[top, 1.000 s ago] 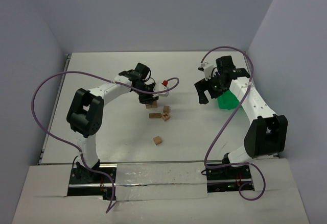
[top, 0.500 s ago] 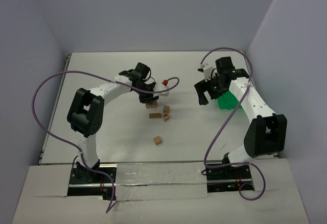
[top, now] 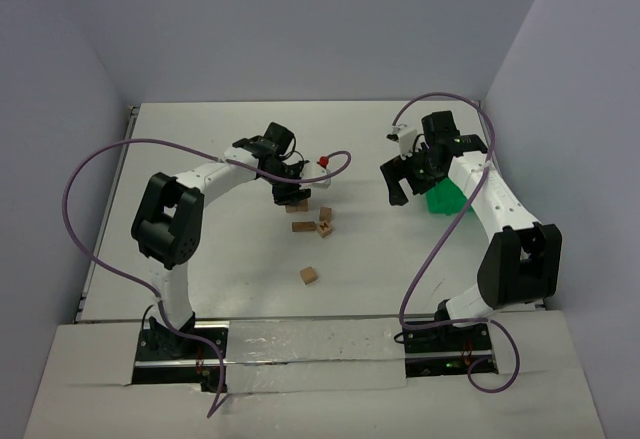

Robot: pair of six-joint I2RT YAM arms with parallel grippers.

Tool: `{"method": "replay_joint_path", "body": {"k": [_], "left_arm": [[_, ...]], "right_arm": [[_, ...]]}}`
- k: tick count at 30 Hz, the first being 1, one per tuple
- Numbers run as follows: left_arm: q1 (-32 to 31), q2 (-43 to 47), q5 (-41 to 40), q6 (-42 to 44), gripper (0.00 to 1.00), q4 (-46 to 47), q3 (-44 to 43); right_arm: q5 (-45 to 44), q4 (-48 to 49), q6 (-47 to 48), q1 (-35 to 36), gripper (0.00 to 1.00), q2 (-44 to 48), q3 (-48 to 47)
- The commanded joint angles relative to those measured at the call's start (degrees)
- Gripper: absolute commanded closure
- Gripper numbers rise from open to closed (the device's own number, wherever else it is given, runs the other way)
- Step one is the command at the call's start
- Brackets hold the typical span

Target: Build the wood block tower

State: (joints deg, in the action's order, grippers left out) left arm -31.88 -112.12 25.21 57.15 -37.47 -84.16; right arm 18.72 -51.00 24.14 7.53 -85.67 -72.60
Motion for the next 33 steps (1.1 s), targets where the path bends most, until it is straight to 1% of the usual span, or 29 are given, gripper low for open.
{"method": "replay_joint_path", "body": {"k": [1, 4, 5, 10, 15, 20, 24, 29, 31, 33], "left_arm": [[-0.1, 1.4, 1.3, -0.4, 0.35, 1.1, -1.2], [0.0, 2.5, 1.9, -0.9, 0.24, 0.5, -2.1], [0.0, 2.6, 1.9, -1.0, 0.23, 0.2, -2.4], [0.0, 6.3, 1.9, -2.2, 0.21, -1.0, -5.3], [0.0, 12.3, 4.0, -3.7, 0.23, -2.0, -6.0], [0.0, 20.4, 6.5, -5.8, 0.25, 0.8, 1.6], [0.2, 26.4, 8.9, -8.8, 0.25, 4.2, 8.1], [1.4, 34.0, 12.1, -15.0, 0.23, 6.6, 14.3], [2.1, 35.7, 13.1, -16.5, 0.22, 6.8, 15.5], [3.1, 37.0, 13.9, -17.8, 0.21, 7.1, 16.5]], "right_arm": [[0.8, 1.3, 0.5, 0.2, 0.0, -0.1, -0.6], [0.9, 1.2, 0.3, 0.2, 0.0, 0.0, -1.0], [1.0, 1.1, 0.2, 0.3, 0.0, 0.0, -1.0], [1.5, 0.8, -0.1, 0.2, 0.0, 0.5, -1.5], [2.3, 0.9, -0.8, 0.7, 0.0, 1.0, -1.3], [2.0, 2.8, -2.1, 4.6, 0.0, 1.4, 0.5], [2.6, 5.1, -2.4, 10.9, 0.0, 0.0, 0.7], [4.5, 7.3, -0.4, 17.6, 0.0, -6.4, -1.0], [5.8, 9.0, 0.0, 19.6, 0.0, -8.4, -1.5], [4.5, 10.7, -0.4, 21.5, 0.0, -10.0, -2.0]]}}
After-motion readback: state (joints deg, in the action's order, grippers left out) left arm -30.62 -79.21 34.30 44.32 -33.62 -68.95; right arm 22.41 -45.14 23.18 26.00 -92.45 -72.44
